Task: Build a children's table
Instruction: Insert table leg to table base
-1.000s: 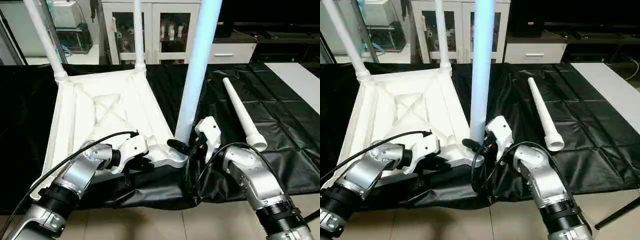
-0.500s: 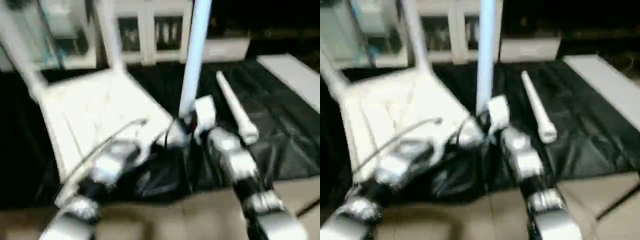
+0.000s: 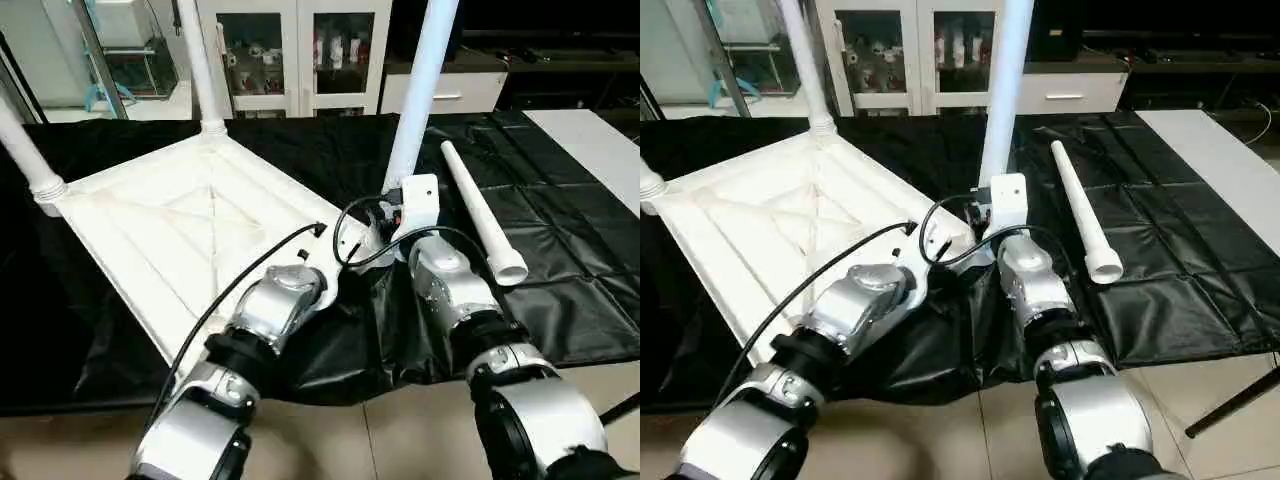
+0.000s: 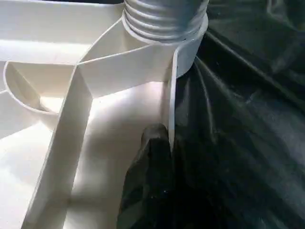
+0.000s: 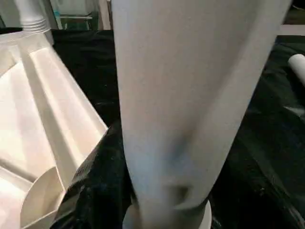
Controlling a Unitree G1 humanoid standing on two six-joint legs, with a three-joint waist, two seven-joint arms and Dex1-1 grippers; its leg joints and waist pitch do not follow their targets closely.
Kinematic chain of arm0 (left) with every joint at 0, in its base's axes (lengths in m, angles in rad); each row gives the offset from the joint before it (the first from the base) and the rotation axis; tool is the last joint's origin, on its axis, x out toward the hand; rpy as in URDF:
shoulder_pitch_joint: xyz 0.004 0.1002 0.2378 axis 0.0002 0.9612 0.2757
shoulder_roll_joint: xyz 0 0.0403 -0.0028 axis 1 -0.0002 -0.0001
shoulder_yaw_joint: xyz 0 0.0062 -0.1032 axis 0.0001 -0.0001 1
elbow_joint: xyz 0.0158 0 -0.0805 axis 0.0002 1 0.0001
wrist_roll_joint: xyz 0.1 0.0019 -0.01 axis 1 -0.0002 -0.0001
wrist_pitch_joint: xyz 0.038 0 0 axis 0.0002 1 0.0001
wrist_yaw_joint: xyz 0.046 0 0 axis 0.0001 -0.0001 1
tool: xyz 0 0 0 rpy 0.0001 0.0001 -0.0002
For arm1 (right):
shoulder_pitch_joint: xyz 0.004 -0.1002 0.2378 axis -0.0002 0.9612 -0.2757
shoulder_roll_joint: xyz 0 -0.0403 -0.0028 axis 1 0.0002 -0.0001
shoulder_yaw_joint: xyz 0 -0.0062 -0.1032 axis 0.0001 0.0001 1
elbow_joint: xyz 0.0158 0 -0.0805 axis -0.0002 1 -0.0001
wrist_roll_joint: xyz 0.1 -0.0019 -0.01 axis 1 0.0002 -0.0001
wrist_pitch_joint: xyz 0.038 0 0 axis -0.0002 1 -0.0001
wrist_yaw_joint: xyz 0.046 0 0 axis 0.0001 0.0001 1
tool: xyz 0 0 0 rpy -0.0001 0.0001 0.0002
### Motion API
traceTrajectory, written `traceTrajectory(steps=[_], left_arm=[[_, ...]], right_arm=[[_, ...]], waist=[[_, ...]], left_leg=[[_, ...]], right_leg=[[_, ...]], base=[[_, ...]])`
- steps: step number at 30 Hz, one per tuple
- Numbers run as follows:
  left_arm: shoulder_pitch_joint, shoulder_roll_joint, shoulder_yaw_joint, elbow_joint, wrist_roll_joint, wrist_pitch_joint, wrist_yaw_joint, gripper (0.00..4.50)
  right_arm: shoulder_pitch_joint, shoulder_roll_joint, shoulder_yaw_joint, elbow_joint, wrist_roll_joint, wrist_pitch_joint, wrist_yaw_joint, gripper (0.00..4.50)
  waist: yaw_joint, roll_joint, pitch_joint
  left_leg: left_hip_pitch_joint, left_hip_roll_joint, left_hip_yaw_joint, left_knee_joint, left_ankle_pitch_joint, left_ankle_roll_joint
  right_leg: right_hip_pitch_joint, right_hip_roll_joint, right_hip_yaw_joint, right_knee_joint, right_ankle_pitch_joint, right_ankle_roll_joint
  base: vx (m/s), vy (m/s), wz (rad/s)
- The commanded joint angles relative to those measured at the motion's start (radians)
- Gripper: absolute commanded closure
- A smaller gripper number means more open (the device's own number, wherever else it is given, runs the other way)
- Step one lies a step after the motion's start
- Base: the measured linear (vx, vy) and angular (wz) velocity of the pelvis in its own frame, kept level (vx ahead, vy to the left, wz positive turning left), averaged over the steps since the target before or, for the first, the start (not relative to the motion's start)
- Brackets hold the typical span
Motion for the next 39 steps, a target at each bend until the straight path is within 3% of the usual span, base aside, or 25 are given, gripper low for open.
traceTrajectory(steps=[1, 6, 8, 11, 12, 13, 17, 18, 21, 24, 25, 29, 31, 34, 39], left_arm=[[-0.01, 0.015, 0.039, 0.024, -0.011, -0.013, 0.037, 4.5], [-0.006, 0.022, 0.031, 0.026, -0.007, -0.036, 0.018, 4.5], [-0.001, 0.029, 0.024, 0.022, -0.003, -0.051, 0.005, 4.5], [0.007, 0.049, 0.005, 0.012, 0.0, -0.094, -0.037, 4.5], [0.012, 0.059, 0.0, 0.001, -0.002, -0.105, -0.058, 4.5], [0.017, 0.068, -0.004, -0.009, -0.003, -0.108, -0.073, 4.5], [0.041, 0.112, -0.032, -0.053, 0.0, -0.132, -0.149, 4.5], [0.049, 0.128, -0.044, -0.068, 0.002, -0.146, -0.177, 4.5], [0.078, 0.186, -0.083, -0.126, 0.007, -0.156, -0.27, 4.5], [0.094, 0.215, -0.096, -0.163, 0.001, -0.147, -0.32, 4.5], [0.103, 0.234, -0.102, -0.184, -0.001, -0.142, -0.344, 4.5], [0.108, 0.253, -0.106, -0.196, -0.002, -0.147, -0.356, 4.5], [0.112, 0.264, -0.108, -0.203, -0.004, -0.149, -0.373, 4.5], [0.119, 0.281, -0.111, -0.217, -0.003, -0.152, -0.401, 4.5], [0.128, 0.305, -0.113, -0.241, -0.011, -0.151, -0.441, 4.5]], right_arm=[[0.056, 0.002, -0.016, 0.12, -0.013, 0.046, -0.008, 2.64], [0.048, 0.004, -0.003, 0.132, -0.03, 0.012, 0.001, 2.64], [0.041, 0.008, -0.016, 0.133, -0.019, -0.013, 0.022, 2.08], [0.036, 0.006, -0.021, 0.12, -0.015, -0.048, 0.068, 1.84], [0.04, 0.002, -0.011, 0.101, -0.02, -0.063, 0.092, 1.73], [0.045, -0.002, -0.002, 0.082, -0.023, -0.074, 0.112, 1.73], [0.079, -0.018, 0.014, -0.014, -0.016, -0.092, 0.185, 1.41], [0.092, -0.024, 0.016, -0.046, -0.012, -0.093, 0.202, 1.41], [0.145, -0.05, 0.022, -0.159, 0.002, -0.092, 0.272, 1.06], [0.185, -0.069, 0.026, -0.228, 0.012, -0.087, 0.323, 0.8], [0.216, -0.084, 0.028, -0.282, 0.021, -0.085, 0.361, 0.8], [0.253, -0.099, 0.023, -0.354, 0.029, -0.062, 0.396, 0.8], [0.274, -0.108, 0.027, -0.399, 0.038, -0.053, 0.427, 0.8], [0.299, -0.12, 0.033, -0.457, 0.051, -0.034, 0.46, 0.8], [0.326, -0.134, 0.038, -0.521, 0.078, -0.005, 0.516, 0.8]], waist=[[0.004, -0.014, -0.043], [0.003, -0.015, -0.037], [0.003, -0.015, -0.037], [0.001, -0.014, -0.036], [0.001, -0.013, -0.039], [0.002, -0.018, -0.042], [0.008, -0.016, -0.047], [0.012, -0.016, -0.052], [0.019, -0.012, -0.058], [0.023, -0.007, -0.058], [0.024, -0.002, -0.056], [0.023, -0.003, -0.054], [0.022, -0.002, -0.051], [0.022, -0.003, -0.054], [0.024, -0.004, -0.057]], left_leg=[[-0.009, 0.065, -0.013, -0.088, -0.195, 0.078], [-0.007, 0.068, -0.012, -0.094, -0.251, 0.063], [-0.006, 0.07, -0.013, -0.096, -0.265, 0.053], [-0.01, 0.07, -0.014, -0.098, -0.27, 0.052], [-0.009, 0.07, -0.012, -0.097, -0.254, 0.053], [-0.013, 0.072, -0.011, -0.094, -0.213, 0.066], [-0.015, 0.072, -0.003, -0.085, -0.115, 0.114], [-0.015, 0.073, -0.001, -0.078, -0.059, 0.132], [-0.015, 0.076, 0.01, -0.066, 0.02, 0.182], [-0.013, 0.08, 0.013, -0.062, 0.044, 0.202], [-0.012, 0.081, 0.013, -0.063, 0.035, 0.198], [-0.012, 0.082, 0.013, -0.067, -0.011, 0.172], [-0.011, 0.081, 0.014, -0.072, -0.053, 0.143], [-0.012, 0.079, 0.014, -0.07, -0.041, 0.129], [-0.013, 0.078, 0.014, -0.064, 0.0, 0.153]], right_leg=[[0.036, -0.07, 0.044, -0.085, -0.213, -0.205], [0.03, -0.07, 0.042, -0.096, -0.324, -0.18], [0.028, -0.07, 0.043, -0.097, -0.345, -0.168], [0.028, -0.069, 0.043, -0.096, -0.325, -0.169], [0.029, -0.071, 0.044, -0.095, -0.307, -0.176], [0.035, -0.072, 0.045, -0.089, -0.255, -0.182], [0.038, -0.072, 0.044, -0.079, -0.166, -0.213], [0.04, -0.072, 0.044, -0.071, -0.094, -0.227], [0.033, -0.066, 0.041, -0.051, 0.056, -0.262], [0.03, -0.063, 0.039, -0.044, 0.103, -0.283], [0.028, -0.06, 0.038, -0.045, 0.093, -0.285], [0.031, -0.06, 0.039, -0.048, 0.054, -0.281], [0.031, -0.06, 0.04, -0.054, 0.009, -0.271], [0.033, -0.059, 0.041, -0.05, 0.04, -0.268], [0.035, -0.06, 0.041, -0.042, 0.105, -0.277]], base=[[0.0, 0.0, 0.0], [0.0, 0.0, 0.0], [0.0, 0.0, 0.0], [0.0, 0.0, 0.0], [0.0, 0.0, 0.0], [0.0, 0.0, 0.0], [0.0, 0.0, 0.0], [0.0, 0.0, 0.0], [0.0, 0.0, 0.0], [0.0, 0.0, 0.0], [0.0, 0.0, 0.0], [0.0, 0.0, 0.0], [0.0, 0.0, 0.0], [0.0, 0.0, 0.0], [0.0, 0.0, 0.0]])
